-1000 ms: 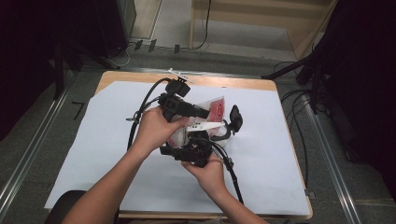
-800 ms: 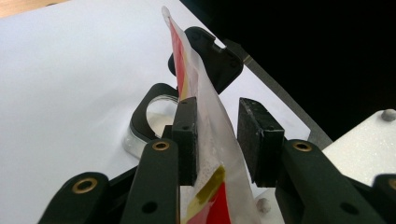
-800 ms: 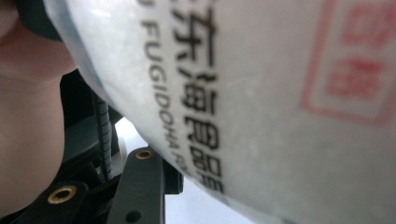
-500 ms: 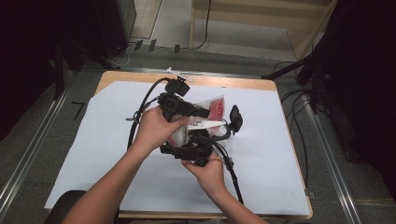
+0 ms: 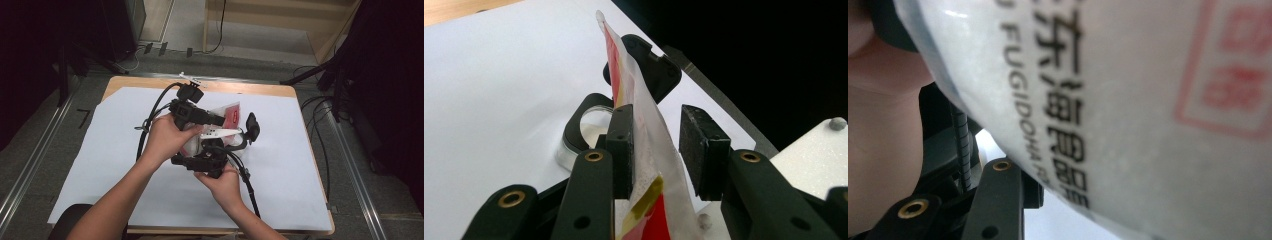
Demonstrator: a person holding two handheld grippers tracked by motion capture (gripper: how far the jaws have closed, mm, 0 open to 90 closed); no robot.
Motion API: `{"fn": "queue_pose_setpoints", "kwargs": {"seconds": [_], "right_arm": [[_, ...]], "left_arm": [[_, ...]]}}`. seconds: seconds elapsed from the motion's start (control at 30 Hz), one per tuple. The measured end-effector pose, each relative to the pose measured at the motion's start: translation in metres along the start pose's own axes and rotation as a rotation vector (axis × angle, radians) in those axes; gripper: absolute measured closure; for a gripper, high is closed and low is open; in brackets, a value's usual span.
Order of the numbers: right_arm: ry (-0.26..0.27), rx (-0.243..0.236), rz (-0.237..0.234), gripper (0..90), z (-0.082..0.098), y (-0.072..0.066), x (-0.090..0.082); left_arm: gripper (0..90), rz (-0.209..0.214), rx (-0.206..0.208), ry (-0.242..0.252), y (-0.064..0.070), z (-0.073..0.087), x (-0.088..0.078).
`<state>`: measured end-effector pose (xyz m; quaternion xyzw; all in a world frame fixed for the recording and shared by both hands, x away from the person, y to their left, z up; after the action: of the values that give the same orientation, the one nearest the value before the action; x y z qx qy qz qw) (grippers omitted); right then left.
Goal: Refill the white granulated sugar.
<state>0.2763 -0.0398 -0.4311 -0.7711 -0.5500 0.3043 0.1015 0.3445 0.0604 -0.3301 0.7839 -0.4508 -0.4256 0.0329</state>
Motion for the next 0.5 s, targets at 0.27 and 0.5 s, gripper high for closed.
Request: {"fn": "queue_pose_setpoints", "kwargs": {"seconds": [0.27,0.5], "right_arm": [[-0.008,-0.005,0.0,60.9,0.0004,0.0001,0.0007],[-0.008,-0.013,0.007,61.7,0.0004,0.0,0.0005]], "left_arm": [[68.3,-0.006,0.0,-0.009,-0.0008,0.0,0.0004],[68.4,-0.007,0.002,-0.009,-0.0003,-0.0004,0.0005]]}}
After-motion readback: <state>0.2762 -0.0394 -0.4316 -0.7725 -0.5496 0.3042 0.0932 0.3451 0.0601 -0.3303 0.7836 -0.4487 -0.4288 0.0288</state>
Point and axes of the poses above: each handheld gripper's, and its own axes: x roughly forward along the jaws, z roughly out of its underside, y roughly to its right, the point moved 1 cm from there along x, roughly forward along the jaws, and after that the axes turned 2 degrees about -x, right-handed, at the moved point
